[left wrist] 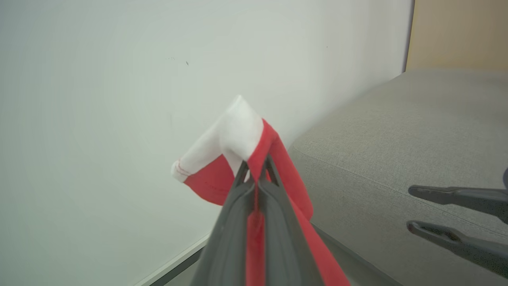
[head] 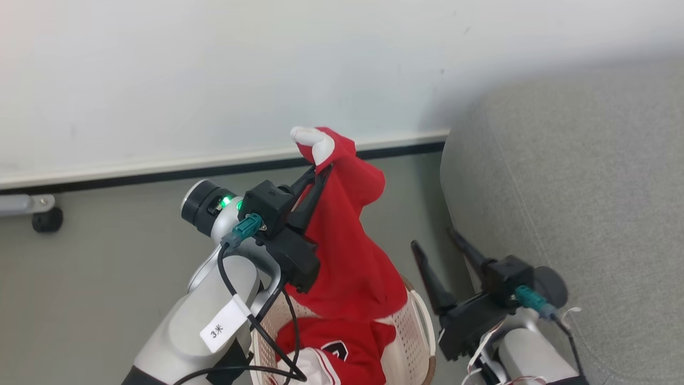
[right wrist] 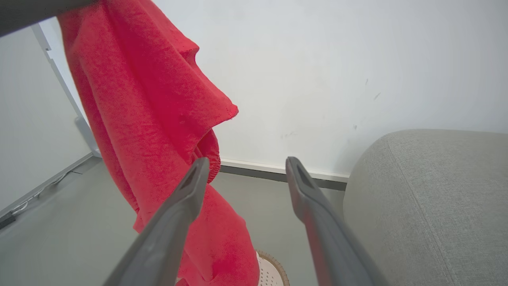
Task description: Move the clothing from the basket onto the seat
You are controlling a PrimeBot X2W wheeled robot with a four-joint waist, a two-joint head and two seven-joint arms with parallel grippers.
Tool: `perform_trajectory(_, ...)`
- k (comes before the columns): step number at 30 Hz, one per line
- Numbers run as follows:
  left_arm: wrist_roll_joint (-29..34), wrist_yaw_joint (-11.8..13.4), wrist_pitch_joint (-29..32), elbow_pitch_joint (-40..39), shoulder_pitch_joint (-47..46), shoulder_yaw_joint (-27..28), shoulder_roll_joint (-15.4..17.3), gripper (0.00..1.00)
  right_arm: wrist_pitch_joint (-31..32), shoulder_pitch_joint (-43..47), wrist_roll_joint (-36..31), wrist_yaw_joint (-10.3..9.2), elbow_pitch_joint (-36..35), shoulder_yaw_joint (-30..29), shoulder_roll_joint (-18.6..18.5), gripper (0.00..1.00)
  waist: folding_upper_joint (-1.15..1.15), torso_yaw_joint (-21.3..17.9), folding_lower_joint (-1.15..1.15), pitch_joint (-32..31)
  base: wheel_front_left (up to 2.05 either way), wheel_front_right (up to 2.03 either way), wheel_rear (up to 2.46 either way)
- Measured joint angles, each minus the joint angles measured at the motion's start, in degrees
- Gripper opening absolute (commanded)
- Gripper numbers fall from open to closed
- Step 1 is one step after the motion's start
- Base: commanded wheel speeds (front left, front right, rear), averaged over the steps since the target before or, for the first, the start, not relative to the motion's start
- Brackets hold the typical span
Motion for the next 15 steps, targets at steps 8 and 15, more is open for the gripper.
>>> perform_trajectory(8,-3.2,0.0,0.6,1.3,0.9,-3.6,-0.6,0.00,0.0,-0.2,2.9,1.36,2.5,8.2,-0.1,1.00,0.00,0.5,0.00,-6.0,0.00,0.00,0.00)
perform_trajectory(15,-5.7,0.0,2.3,-0.3,1.4,-6.6,-0.9,0.00,0.0,-0.5,5.3,1.86,4.2,14.8,-0.1,1.00,0.00,1.6,0.00,-9.7,0.00,0.00,0.00)
